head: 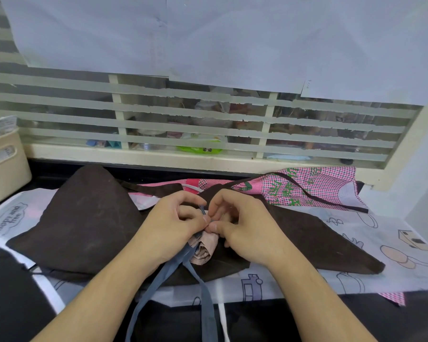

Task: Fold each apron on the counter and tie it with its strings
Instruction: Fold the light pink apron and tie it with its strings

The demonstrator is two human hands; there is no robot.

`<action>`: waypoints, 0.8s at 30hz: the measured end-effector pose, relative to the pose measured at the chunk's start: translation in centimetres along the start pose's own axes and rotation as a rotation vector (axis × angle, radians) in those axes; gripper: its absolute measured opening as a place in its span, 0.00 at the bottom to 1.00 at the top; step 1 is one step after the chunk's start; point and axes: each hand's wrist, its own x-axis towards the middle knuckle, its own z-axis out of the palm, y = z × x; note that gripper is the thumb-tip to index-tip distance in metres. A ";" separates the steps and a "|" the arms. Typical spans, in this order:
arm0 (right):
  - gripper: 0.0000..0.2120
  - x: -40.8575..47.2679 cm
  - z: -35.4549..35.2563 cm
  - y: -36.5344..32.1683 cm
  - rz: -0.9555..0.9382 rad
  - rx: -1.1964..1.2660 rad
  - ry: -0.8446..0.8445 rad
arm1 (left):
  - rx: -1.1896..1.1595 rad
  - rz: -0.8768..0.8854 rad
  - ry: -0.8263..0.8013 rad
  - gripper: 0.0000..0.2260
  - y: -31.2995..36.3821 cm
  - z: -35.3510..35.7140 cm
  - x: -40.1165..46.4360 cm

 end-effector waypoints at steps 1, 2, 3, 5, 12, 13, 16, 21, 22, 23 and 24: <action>0.14 0.0 -0.1 0.0 0.005 0.007 0.000 | 0.006 0.004 -0.004 0.11 0.0 0.0 0.0; 0.14 0.0 -0.1 0.0 0.008 0.008 0.004 | 0.017 0.007 -0.008 0.11 -0.1 0.0 0.0; 0.14 0.0 -0.1 0.0 0.012 0.007 0.008 | 0.029 0.011 -0.013 0.10 0.0 0.1 0.0; 0.14 0.0 0.0 0.1 0.025 0.008 0.019 | 0.047 0.016 -0.029 0.09 0.1 0.1 0.0; 0.12 0.3 0.3 0.5 0.085 -0.014 0.103 | 0.160 0.045 0.002 0.15 0.2 0.5 -0.3; 0.12 0.3 0.3 0.6 0.087 -0.017 0.113 | 0.164 0.038 0.024 0.15 0.3 0.6 -0.3; 0.12 0.3 0.4 0.5 0.079 -0.039 0.128 | 0.122 0.009 0.078 0.16 0.5 0.9 -0.6; 0.12 0.2 0.4 0.3 0.076 -0.069 0.126 | 0.095 -0.024 0.140 0.14 0.7 0.9 -0.7; 0.12 0.2 0.4 0.3 0.073 -0.079 0.127 | 0.105 -0.020 0.153 0.14 0.6 0.9 -0.7; 0.12 0.2 0.5 0.3 0.065 -0.098 0.129 | 0.122 -0.010 0.168 0.14 0.6 0.9 -0.7; 0.11 0.2 0.5 0.2 0.056 -0.121 0.132 | 0.144 0.002 0.181 0.13 0.6 0.9 -0.8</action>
